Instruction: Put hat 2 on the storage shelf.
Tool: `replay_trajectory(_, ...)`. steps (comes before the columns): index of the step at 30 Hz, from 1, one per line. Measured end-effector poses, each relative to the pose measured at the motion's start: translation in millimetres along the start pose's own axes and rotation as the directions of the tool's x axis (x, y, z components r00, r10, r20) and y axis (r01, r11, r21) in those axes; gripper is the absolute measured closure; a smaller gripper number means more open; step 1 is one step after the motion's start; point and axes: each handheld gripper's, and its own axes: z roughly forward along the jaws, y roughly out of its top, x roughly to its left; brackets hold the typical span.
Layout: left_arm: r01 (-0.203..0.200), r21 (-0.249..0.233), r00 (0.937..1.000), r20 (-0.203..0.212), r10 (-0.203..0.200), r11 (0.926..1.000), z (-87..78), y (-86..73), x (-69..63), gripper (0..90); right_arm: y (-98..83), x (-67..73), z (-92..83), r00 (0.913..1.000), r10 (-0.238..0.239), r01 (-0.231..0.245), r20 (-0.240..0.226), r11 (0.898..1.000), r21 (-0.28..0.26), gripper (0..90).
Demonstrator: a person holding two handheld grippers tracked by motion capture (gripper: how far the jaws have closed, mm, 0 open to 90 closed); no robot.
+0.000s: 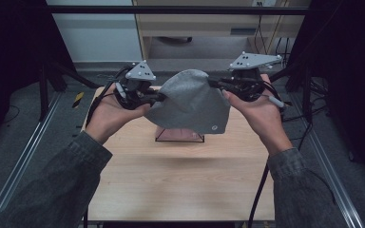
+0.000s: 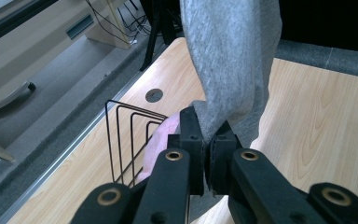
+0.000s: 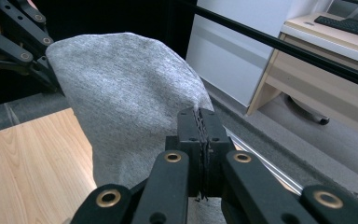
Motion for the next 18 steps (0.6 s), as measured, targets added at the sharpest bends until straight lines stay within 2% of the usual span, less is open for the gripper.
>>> replay_trajectory(4, 0.0, -0.002, 1.0, -0.005, 0.0, 1.0, 1.6, 1.4, -0.2, 87.5, -0.9, -1.8, 0.7, 1.0, 0.004, -0.004, 0.003, 1.0, -0.001, 89.5)
replay_trajectory(8, 0.002, -0.024, 0.9999, -0.016, -0.003, 0.9997, 0.7, 7.3, 1.5, 87.5, 0.9, -4.5, -0.9, 0.9998, 0.013, -0.013, 0.011, 1.0, -0.018, 89.5)
replay_trajectory(13, 0.0, -0.049, 0.9994, -0.034, -0.001, 0.9988, 5.6, 20.9, 12.4, 87.5, 7.5, -13.9, -1.2, 0.999, 0.019, -0.017, 0.041, 0.999, -0.041, 89.5)
replay_trajectory(18, 0.007, -0.078, 0.9984, -0.056, -0.011, 0.9969, 10.9, 30.5, 24.8, 87.5, 11.2, -30.0, 3.7, 0.9968, 0.057, -0.052, 0.057, 0.995, -0.084, 89.5)
